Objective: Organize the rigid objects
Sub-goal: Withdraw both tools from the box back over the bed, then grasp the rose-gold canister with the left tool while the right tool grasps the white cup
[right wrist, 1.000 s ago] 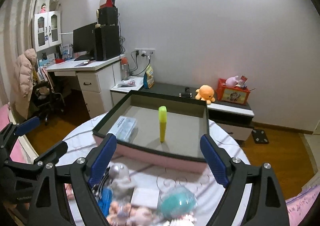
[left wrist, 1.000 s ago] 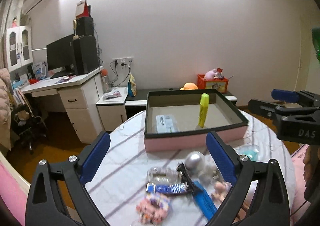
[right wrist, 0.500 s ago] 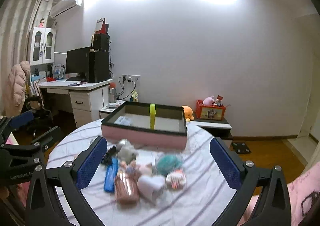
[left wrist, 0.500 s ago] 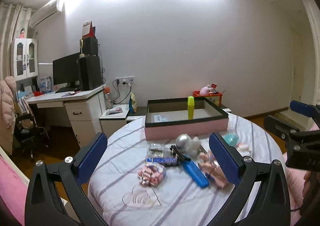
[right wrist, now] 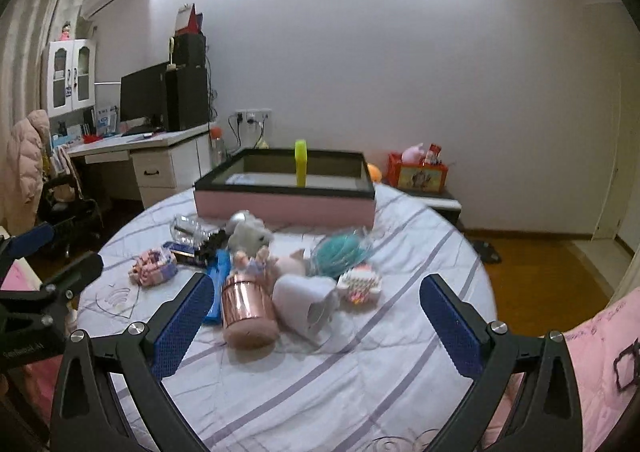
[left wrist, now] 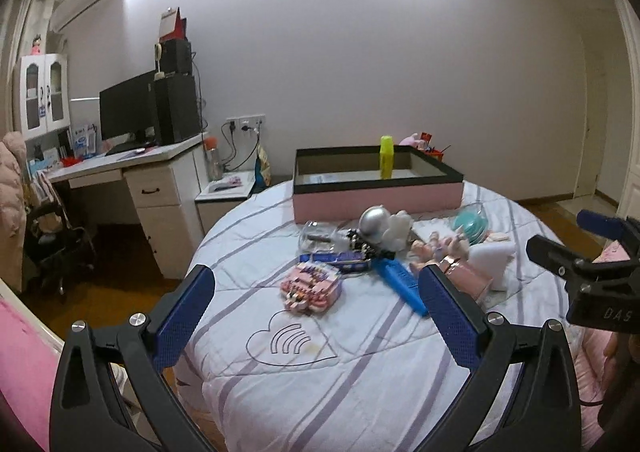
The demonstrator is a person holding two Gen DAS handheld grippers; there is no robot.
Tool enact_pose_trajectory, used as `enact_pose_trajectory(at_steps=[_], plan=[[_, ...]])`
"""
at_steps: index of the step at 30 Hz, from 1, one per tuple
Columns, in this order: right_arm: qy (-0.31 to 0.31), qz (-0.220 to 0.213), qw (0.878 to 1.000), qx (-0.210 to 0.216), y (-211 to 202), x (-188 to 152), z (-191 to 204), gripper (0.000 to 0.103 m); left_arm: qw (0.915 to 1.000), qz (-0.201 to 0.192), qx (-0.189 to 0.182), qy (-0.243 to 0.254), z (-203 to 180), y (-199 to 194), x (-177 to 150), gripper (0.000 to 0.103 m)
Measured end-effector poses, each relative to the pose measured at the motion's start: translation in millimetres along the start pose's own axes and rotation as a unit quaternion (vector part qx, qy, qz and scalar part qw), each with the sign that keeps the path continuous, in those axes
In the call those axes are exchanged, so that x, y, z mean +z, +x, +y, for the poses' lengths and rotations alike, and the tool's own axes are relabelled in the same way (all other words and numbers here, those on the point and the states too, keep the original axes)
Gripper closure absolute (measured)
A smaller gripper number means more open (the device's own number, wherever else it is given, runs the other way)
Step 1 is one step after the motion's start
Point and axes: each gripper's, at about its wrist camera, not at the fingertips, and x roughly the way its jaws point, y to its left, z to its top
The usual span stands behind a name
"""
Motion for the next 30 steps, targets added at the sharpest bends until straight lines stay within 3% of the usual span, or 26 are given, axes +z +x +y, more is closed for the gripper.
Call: enact_pose_trajectory(at_steps=[12, 23, 25, 30], plan=[[0.021, 0.091, 0.994, -0.054, 49, -20, -26, 0.0, 0.9979, 0.06, -0.023, -0.004, -11, 38, -16, 0.0], [0.024, 0.119, 0.992, 0.014, 78, -15, -11, 0.001, 0.9965, 0.077, -0.033, 0.0, -22, 49, -17, 0.0], [0.04, 0.123, 0.991, 0.035, 82, -12, -11, 0.006, 0.9962, 0.082, -0.031, -0.003, -20, 50, -18, 0.0], [0.058, 0.146, 0.987, 0.041, 100, -6, -6, 0.013, 0.9958, 0.087, -0.028, -0.006, -17, 52, -19, 0.0]])
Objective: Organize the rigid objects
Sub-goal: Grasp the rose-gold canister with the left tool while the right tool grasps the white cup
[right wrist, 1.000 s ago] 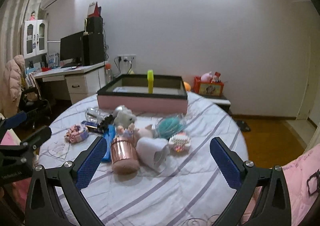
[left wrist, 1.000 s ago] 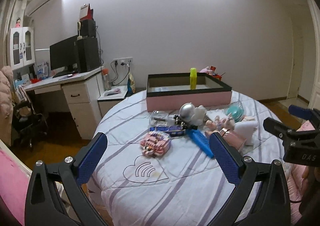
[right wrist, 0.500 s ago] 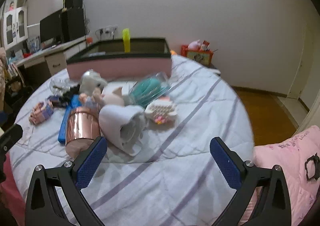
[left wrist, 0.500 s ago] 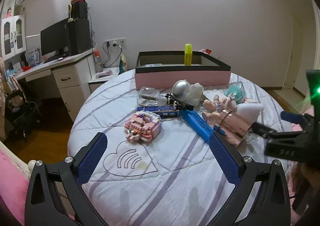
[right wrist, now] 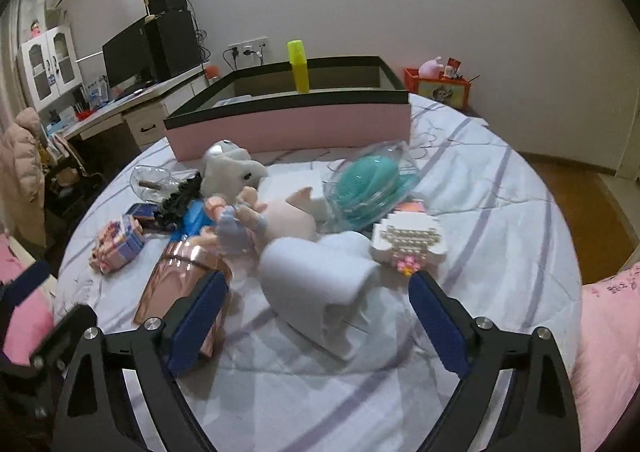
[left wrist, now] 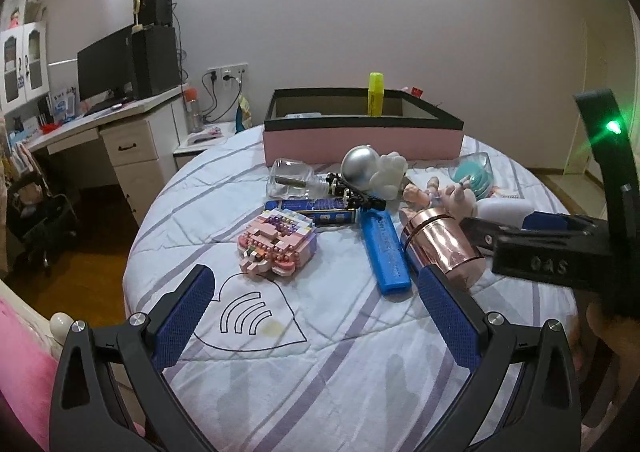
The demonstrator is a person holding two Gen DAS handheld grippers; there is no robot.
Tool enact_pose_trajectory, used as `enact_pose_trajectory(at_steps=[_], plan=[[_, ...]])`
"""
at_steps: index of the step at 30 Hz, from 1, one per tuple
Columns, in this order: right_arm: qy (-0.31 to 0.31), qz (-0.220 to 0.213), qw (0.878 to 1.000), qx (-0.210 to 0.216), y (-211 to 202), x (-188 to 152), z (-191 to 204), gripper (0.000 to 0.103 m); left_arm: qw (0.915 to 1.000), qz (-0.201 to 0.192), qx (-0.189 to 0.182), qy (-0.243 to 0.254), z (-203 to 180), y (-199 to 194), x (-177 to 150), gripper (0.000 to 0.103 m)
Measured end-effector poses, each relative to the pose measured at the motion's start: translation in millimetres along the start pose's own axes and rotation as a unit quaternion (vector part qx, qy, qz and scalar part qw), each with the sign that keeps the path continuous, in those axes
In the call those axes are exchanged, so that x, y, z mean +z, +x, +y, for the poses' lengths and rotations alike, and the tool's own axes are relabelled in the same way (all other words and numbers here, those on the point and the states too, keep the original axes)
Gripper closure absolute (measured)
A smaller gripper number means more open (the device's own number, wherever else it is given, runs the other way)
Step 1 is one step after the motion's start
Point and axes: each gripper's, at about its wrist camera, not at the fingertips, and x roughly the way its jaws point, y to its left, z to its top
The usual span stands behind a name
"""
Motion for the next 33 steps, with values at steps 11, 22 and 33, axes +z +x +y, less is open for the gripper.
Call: enact_pose_trajectory(at_steps=[11, 22, 33], plan=[[0.002, 0.01, 0.999, 0.03, -12, -9, -24, 0.043, 0.9993, 0.002, -0.031, 0.021, -41, 4, 2, 0.0], [0.02, 0.008, 0.998, 0.061, -27, -19, -65, 0.042, 0.9979, 0.043, 0.007, 0.048, -88, 36, 6, 0.031], [0.016, 0.009, 0.997, 0.072, -15, -16, -68, 0.042, 0.9955, 0.07, -0.027, 0.059, -100, 49, 12, 0.056]])
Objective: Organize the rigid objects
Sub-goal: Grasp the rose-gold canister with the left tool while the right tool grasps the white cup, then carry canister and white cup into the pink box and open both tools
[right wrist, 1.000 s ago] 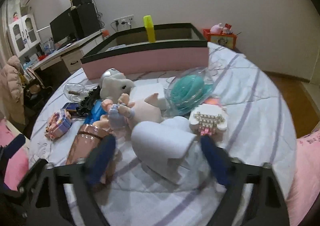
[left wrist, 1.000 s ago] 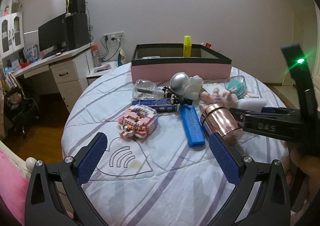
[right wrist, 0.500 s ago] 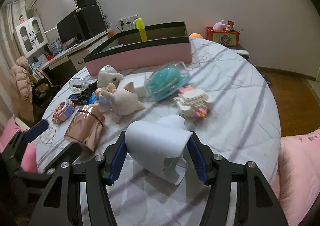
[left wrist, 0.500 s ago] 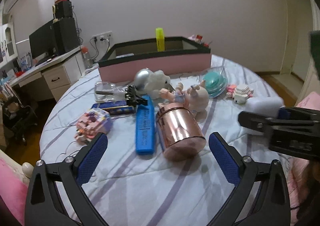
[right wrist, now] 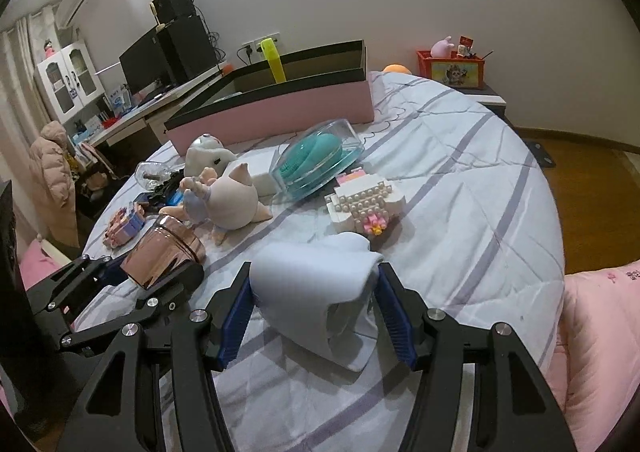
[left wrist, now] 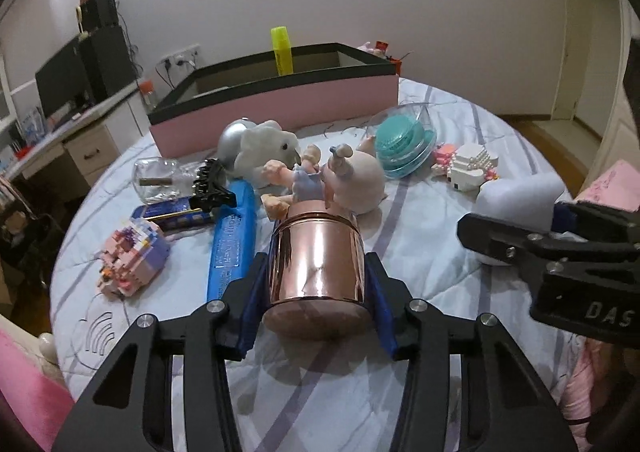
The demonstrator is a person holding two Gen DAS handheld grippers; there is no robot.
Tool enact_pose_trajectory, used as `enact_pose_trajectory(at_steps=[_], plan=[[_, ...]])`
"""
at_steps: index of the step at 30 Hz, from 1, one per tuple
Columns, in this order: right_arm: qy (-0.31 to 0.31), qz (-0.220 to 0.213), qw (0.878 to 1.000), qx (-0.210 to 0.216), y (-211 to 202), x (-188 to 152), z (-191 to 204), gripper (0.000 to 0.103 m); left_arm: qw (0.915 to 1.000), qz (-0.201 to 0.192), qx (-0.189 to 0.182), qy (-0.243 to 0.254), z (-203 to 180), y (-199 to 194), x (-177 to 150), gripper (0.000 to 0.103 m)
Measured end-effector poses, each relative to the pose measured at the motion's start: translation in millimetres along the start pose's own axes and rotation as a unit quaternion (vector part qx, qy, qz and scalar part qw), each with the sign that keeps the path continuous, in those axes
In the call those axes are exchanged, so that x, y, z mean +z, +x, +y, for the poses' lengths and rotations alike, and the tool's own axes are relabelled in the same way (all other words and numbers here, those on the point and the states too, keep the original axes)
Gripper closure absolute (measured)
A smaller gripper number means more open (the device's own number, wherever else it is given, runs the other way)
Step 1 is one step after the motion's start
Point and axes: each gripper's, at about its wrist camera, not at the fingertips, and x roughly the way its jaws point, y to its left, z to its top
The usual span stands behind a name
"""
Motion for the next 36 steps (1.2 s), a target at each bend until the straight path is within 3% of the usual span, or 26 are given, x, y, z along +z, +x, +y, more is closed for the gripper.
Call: enact_pose_trajectory(at_steps=[5, 16, 25, 36], plan=[[-0.007, -0.002, 1.0, -0.011, 4, 2, 3, 0.042, 0.9989, -0.004, -0.032, -0.034, 10, -2, 1, 0.056], [-0.019, -0.024, 0.999, -0.016, -14, 3, 16, 0.042, 0.9965, -0.03, -0.068, -0.038, 14, -23, 5, 0.056], [-0.035, -0.067, 0.997, -0.007, -42, 14, 39, 0.042, 0.9944, -0.075, -0.057, -0.047, 32, -61, 12, 0.056], [-0.078, -0.132, 0.988, 0.004, -68, 48, 83, 0.042, 0.9865, -0.155, -0.006, -0.052, 56, -103, 48, 0.056]])
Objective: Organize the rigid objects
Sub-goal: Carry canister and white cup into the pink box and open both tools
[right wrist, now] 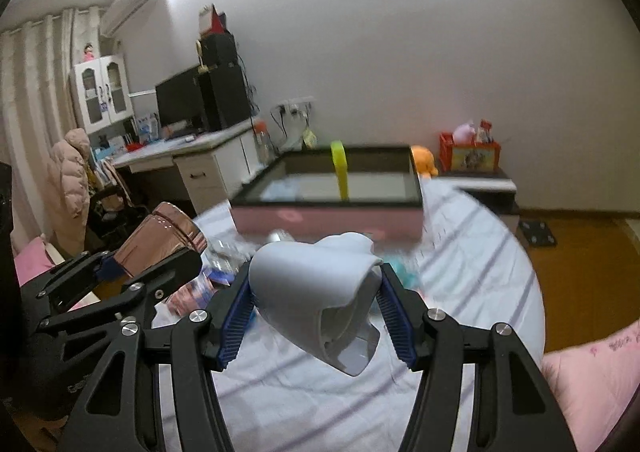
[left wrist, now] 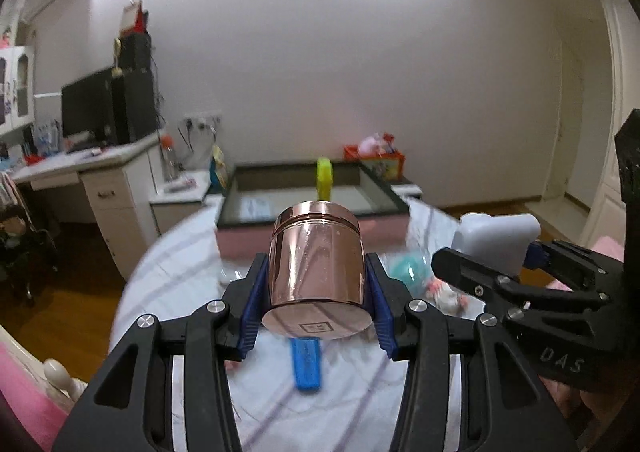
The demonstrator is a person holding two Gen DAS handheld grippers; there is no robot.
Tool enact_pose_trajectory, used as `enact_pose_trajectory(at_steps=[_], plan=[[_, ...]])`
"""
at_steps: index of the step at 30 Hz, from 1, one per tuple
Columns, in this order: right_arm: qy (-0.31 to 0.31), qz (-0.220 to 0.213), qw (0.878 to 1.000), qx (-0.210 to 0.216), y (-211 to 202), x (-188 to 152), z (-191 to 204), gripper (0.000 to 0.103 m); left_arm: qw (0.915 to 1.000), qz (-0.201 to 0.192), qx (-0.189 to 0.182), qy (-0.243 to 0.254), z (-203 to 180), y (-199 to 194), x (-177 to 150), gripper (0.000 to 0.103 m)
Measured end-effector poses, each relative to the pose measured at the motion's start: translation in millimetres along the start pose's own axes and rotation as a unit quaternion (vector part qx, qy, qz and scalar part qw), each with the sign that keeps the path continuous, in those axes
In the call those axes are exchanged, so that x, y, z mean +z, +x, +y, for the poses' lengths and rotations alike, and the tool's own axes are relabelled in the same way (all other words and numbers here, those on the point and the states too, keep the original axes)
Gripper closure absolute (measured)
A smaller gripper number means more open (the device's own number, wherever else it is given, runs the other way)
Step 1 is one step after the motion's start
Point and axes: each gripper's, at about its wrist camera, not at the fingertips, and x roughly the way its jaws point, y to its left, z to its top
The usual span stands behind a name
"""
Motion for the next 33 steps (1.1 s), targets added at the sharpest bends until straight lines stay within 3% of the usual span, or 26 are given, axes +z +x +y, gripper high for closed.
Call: enact_pose_trajectory(at_steps=[12, 19, 28, 33], plan=[[-0.048, -0.079, 0.996, -0.009, -4, 68, 24, 0.042, 0.9952, -0.088, 0.04, 0.016, 17, -11, 66, 0.056], [-0.067, -0.098, 0.993, -0.015, 10, 94, 28, 0.042, 0.9916, -0.111, 0.062, 0.027, 23, 6, 91, 0.056], [-0.096, -0.082, 0.991, -0.034, 66, 127, 13, 0.042, 0.9892, -0.108, 0.083, 0.055, 23, 68, 121, 0.056], [-0.1, -0.043, 0.993, -0.045, 115, 134, -8, 0.042, 0.994, -0.058, 0.066, 0.065, 25, 132, 132, 0.056]])
